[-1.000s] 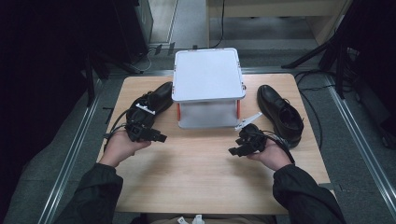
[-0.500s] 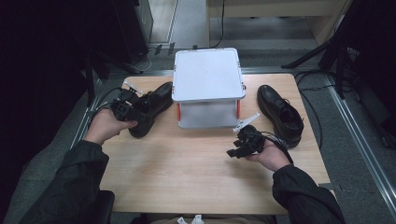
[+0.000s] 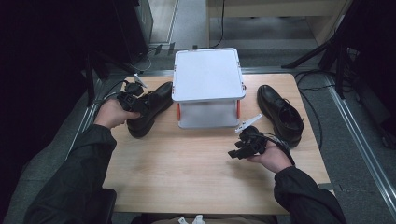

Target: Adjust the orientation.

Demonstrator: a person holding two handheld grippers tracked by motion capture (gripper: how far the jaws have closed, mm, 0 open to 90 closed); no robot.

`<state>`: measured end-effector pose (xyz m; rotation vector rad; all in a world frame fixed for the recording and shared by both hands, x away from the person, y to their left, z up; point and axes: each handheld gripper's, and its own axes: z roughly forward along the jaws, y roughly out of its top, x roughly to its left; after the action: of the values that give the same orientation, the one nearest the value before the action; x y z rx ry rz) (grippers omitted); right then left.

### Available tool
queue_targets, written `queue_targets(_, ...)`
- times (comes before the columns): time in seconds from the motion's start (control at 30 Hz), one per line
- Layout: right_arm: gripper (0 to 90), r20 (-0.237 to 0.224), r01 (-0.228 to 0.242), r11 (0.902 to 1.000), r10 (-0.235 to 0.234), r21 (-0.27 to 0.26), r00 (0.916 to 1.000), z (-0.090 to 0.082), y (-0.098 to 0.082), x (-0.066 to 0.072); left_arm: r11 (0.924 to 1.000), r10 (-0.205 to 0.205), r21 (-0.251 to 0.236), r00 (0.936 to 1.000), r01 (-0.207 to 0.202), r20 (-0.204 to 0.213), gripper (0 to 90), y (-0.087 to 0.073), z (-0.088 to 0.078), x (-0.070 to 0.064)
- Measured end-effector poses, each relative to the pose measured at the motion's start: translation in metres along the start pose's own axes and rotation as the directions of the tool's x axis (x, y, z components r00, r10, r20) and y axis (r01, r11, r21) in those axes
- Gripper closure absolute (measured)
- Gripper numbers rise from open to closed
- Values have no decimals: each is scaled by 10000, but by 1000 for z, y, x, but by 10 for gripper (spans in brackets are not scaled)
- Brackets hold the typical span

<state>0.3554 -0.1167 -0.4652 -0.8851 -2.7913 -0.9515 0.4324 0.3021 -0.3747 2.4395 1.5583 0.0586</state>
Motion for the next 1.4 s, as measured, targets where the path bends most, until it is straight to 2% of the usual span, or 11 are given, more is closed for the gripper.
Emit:
queue_targets(0.1, 470, 22, -59, 10000, 59, -10, 10000, -1, -2, 0, 9998, 37, 211, 9999, -39, 95, 696, 3, 8, 1)
queue_targets(0.27, 477, 82, -238, 9997, 238, -28, 9997, -3, -4, -1, 9991, 18, 418, 10000, -19, 19, 736, 6, 17, 2)
queue_targets(0.47, 486, 72, -341, 9994, 342, -114, 9994, -2, -4, -3, 9971, -295, 689, 9992, 312, -258, 826, 10, 23, 3)
queue_targets(0.7, 495, 24, -328, 9994, 329, -146, 9995, -3, -4, -3, 9932, -796, 829, 9963, 819, -314, 845, 15, 23, 1)
queue_targets(1.0, 504, 28, -383, 9992, 383, -133, 9993, -5, -5, -4, 9833, -1666, 745, 9860, 1663, -14, 849, 41, 31, -18)
queue_targets(1.1, 504, 18, -414, 9990, 414, -166, 9991, -5, -5, -4, 9779, -2024, 566, 9792, 2015, 117, 846, 47, 33, -21)
queue_targets(1.17, 504, 8, -409, 9990, 409, -168, 9992, -5, -5, -4, 9737, -2241, 497, 9740, 2223, 344, 838, 49, 35, -20)
queue_targets(1.23, 504, 3, -429, 9990, 429, -145, 9991, -4, -5, -4, 9662, -2561, 474, 9646, 2534, 630, 834, 52, 36, -18)
queue_targets(1.33, 504, 13, -409, 9991, 410, -131, 9992, -4, -4, -4, 9639, -2656, 384, 9610, 2633, 772, 823, 53, 37, -18)
queue_targets(1.4, 504, -4, -391, 9991, 391, -138, 9992, -4, -4, -3, 9661, -2577, 347, 9634, 2557, 742, 810, 53, 37, -18)
